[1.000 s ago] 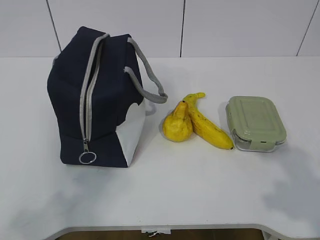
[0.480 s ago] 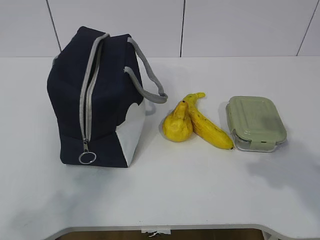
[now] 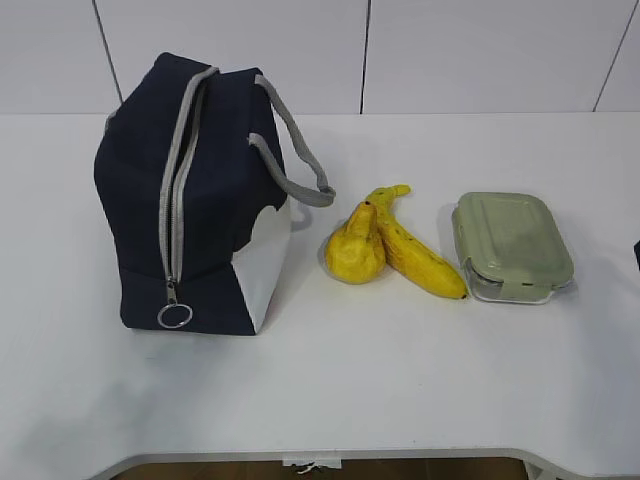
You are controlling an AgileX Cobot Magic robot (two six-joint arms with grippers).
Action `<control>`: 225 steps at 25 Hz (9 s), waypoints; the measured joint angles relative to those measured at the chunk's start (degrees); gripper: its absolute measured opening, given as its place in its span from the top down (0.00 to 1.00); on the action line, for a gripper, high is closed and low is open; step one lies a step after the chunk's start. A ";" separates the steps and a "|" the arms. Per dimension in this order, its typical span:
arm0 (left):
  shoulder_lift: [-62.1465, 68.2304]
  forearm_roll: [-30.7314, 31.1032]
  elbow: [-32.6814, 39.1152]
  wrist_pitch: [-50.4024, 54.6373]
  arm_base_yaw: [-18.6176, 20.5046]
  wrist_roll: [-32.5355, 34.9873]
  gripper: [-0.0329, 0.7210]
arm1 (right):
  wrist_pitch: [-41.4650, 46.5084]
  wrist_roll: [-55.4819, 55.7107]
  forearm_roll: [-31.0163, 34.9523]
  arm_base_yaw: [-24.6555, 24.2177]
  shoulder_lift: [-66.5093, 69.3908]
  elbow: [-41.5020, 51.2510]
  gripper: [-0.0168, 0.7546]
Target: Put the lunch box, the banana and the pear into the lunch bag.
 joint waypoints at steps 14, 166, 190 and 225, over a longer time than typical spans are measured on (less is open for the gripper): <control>0.00 0.00 0.00 0.00 0.00 0.00 0.63 | 13.16 -34.26 31.34 -23.13 11.93 -1.09 0.41; 0.00 0.00 0.00 0.00 -0.62 -0.10 0.63 | 13.03 -49.52 55.87 -15.34 55.67 -18.45 0.23; 0.00 0.00 0.00 0.00 -0.62 -0.10 0.63 | 13.77 -49.42 56.99 -15.34 55.67 -18.59 0.49; 0.00 0.00 0.00 0.00 -0.62 -0.10 0.63 | 12.82 -29.36 40.58 -15.06 47.45 -20.77 0.50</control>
